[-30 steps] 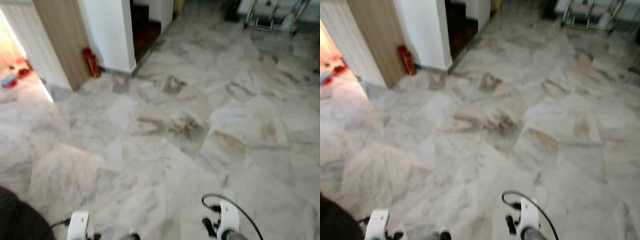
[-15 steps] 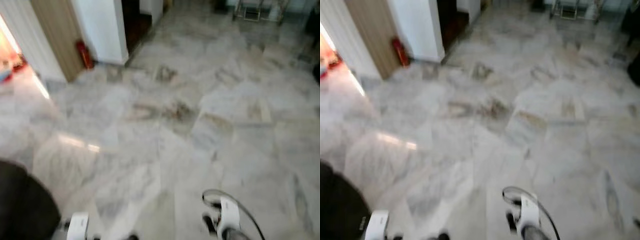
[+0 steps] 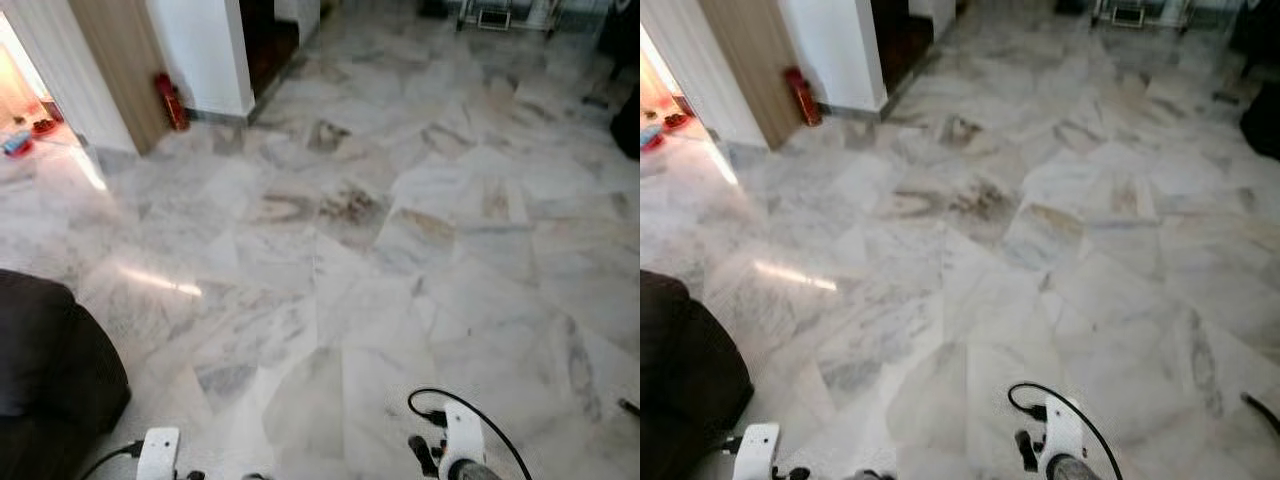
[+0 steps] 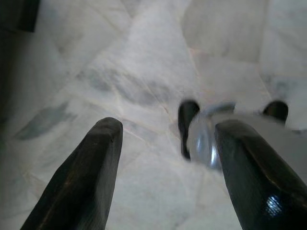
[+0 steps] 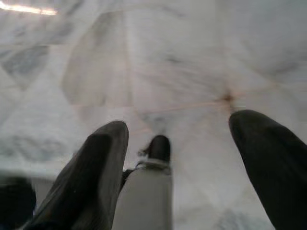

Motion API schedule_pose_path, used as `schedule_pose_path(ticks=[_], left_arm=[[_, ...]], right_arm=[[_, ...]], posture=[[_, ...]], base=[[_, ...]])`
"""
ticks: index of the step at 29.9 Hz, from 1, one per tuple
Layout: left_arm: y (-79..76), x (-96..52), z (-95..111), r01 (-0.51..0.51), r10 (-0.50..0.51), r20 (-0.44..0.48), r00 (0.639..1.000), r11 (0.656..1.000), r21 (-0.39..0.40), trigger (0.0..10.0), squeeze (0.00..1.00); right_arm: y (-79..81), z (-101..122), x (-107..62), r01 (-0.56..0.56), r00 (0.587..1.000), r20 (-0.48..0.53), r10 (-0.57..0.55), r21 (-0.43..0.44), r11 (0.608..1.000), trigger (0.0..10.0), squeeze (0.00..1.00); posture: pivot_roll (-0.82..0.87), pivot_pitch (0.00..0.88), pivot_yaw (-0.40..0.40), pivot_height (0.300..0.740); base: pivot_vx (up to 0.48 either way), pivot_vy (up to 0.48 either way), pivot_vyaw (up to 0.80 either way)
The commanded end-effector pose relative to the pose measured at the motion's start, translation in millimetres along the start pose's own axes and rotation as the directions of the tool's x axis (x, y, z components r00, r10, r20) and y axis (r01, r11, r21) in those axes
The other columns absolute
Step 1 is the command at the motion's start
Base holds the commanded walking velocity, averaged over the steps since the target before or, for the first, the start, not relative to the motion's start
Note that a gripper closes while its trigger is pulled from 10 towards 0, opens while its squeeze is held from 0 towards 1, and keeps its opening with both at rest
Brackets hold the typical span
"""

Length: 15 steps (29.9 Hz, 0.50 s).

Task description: Move the pillow to the sofa from floor

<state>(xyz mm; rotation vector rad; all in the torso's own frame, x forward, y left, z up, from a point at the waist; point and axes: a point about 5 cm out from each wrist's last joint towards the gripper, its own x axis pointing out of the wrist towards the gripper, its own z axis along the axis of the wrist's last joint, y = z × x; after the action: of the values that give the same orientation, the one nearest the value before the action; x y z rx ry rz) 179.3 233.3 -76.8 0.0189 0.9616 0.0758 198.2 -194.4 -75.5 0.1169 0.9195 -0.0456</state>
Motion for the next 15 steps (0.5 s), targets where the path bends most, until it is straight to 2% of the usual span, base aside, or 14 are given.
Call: schedule_pose_path(ticks=[1, 15], left_arm=[[3.8, -1.7, -8.0, -0.012, 0.012, -0.033, 0.999, 1.0, -0.004, 10.0, 0.0], [4.0, -1.7, -7.8, -0.011, 0.011, -0.032, 0.999, 1.0, -0.005, 10.0, 0.0]], right_arm=[[4.7, -6.4, -0.2, -0.011, 1.0, -0.019, 0.012, 0.012, 1.0, 10.0, 0.0], [5.1, -6.3, -0.1, -0.015, 1.0, -0.02, 0.015, 0.009, 1.0, 10.0, 0.0]], posture=[[0.05, 0.1, -0.019, 0.74], [0.05, 0.098, -0.018, 0.74]], base=[[-0.322, 0.0, 0.0], [-0.321, 0.0, 0.0]])
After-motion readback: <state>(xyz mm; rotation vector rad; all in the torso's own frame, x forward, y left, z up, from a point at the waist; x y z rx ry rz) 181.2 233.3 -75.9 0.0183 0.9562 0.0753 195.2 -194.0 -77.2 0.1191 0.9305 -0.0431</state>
